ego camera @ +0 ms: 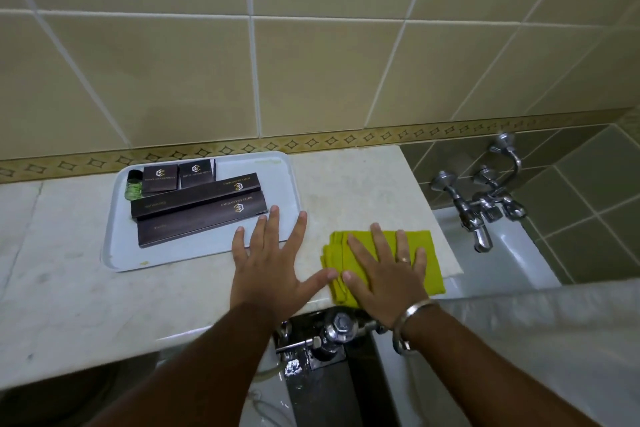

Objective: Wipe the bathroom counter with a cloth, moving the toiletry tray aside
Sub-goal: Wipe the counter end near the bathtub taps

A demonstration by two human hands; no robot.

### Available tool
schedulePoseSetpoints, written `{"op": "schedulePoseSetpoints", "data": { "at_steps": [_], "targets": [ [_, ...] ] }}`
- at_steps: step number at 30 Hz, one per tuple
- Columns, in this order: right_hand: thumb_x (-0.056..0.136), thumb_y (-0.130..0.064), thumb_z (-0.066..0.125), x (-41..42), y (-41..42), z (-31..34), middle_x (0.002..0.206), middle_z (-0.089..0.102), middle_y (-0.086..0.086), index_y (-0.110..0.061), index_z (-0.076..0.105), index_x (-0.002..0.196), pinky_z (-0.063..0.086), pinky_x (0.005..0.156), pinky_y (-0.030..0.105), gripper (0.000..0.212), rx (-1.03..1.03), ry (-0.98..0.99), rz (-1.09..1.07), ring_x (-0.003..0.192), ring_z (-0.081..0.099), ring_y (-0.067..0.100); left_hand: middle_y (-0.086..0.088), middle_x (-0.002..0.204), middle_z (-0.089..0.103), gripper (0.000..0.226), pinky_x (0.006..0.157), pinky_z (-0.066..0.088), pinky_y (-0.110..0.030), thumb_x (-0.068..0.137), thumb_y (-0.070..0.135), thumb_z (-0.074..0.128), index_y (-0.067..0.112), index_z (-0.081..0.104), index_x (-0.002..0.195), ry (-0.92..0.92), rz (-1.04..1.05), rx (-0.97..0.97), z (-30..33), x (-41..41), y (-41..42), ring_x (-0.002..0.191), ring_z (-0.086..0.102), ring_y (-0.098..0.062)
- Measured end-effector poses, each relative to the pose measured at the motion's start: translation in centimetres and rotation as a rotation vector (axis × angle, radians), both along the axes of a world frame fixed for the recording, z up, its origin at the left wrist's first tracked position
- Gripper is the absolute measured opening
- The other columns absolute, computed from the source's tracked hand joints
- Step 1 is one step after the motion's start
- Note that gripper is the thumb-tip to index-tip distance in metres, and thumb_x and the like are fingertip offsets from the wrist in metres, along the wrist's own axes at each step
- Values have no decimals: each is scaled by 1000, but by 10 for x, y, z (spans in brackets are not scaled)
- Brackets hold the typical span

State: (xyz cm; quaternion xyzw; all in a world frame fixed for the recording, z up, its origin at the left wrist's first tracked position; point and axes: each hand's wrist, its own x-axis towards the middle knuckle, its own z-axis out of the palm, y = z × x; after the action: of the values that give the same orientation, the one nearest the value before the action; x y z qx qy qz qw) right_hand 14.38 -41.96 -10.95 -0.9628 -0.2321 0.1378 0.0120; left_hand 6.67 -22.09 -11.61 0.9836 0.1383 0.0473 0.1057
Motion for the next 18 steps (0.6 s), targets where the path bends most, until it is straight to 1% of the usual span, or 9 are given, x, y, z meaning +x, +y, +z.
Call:
{"op": "schedulePoseSetpoints", "data": {
  "at_steps": [4, 6, 7, 8, 10, 11, 14, 16, 18],
  "targets": [
    [86, -72, 18, 6, -2, 15, 161, -15, -6, -56, -4, 142, -7, 111, 61, 63, 39, 89, 5, 146, -15, 35, -13, 164, 10, 86, 116, -1, -63, 85, 85, 12, 38, 12, 157, 10, -26, 3, 7, -5, -1, 151, 11, -32],
    [90, -65, 27, 4, -18, 24, 162, -6, 1, -46, 3, 148, 5, 115, 57, 65, 100, 16, -86, 147, -3, 35, -12, 160, 27, 83, 116, 4, -59, 88, 81, 18, 32, 28, 154, -61, -116, 28, 11, -12, -5, 146, 26, -34],
    [90, -61, 35, 4, -30, 27, 162, 3, 7, -38, 9, 150, 15, 114, 56, 69, 130, -55, -188, 146, 8, 36, -11, 149, 44, 81, 112, 16, -56, 89, 79, 25, 27, 41, 148, -112, -177, 26, 13, -15, -12, 136, 42, -35],
    [87, -58, 46, 6, -43, 31, 158, 17, 14, -28, 17, 149, 26, 111, 54, 75, 155, -106, -318, 142, 21, 39, -8, 131, 57, 78, 101, 28, -51, 88, 79, 30, 22, 51, 137, -133, -204, 12, 14, -14, -21, 119, 55, -34],
    [75, -54, 68, 12, -66, 38, 138, 46, 23, -11, 38, 137, 44, 96, 48, 81, 241, -65, -600, 123, 48, 41, -4, 100, 60, 74, 78, 36, -41, 81, 82, 37, 18, 57, 113, -24, -63, -24, 25, -6, -47, 91, 60, -29],
    [70, -52, 74, 15, -73, 41, 125, 55, 23, -6, 47, 127, 48, 87, 44, 78, 282, -2, -691, 111, 56, 40, -4, 97, 60, 75, 74, 38, -40, 77, 84, 40, 18, 57, 108, 72, 74, -71, 34, 3, -60, 89, 60, -27],
    [71, -42, 80, 28, -75, 47, 93, 66, 21, 3, 64, 96, 44, 71, 34, 54, 333, 142, -730, 88, 63, 37, -5, 114, 63, 72, 85, 42, -39, 75, 75, 59, 16, 55, 116, 321, 362, -305, 53, 31, -83, 107, 60, -27],
    [72, -37, 81, 28, -71, 49, 72, 60, 17, 1, 60, 74, 47, 66, 38, 43, 451, 225, -768, 70, 61, 34, -6, 126, 61, 58, 93, 43, -39, 83, 55, 68, 15, 57, 124, 377, 434, -477, 53, 40, -84, 116, 58, -29],
    [76, -34, 78, 26, -68, 47, 80, 63, 21, 2, 61, 80, 56, 70, 47, 40, 586, 301, -880, 71, 62, 37, -10, 134, 59, 44, 97, 46, -40, 91, 34, 64, 11, 58, 128, 364, 470, -626, 51, 39, -82, 120, 57, -31]
  ]
}}
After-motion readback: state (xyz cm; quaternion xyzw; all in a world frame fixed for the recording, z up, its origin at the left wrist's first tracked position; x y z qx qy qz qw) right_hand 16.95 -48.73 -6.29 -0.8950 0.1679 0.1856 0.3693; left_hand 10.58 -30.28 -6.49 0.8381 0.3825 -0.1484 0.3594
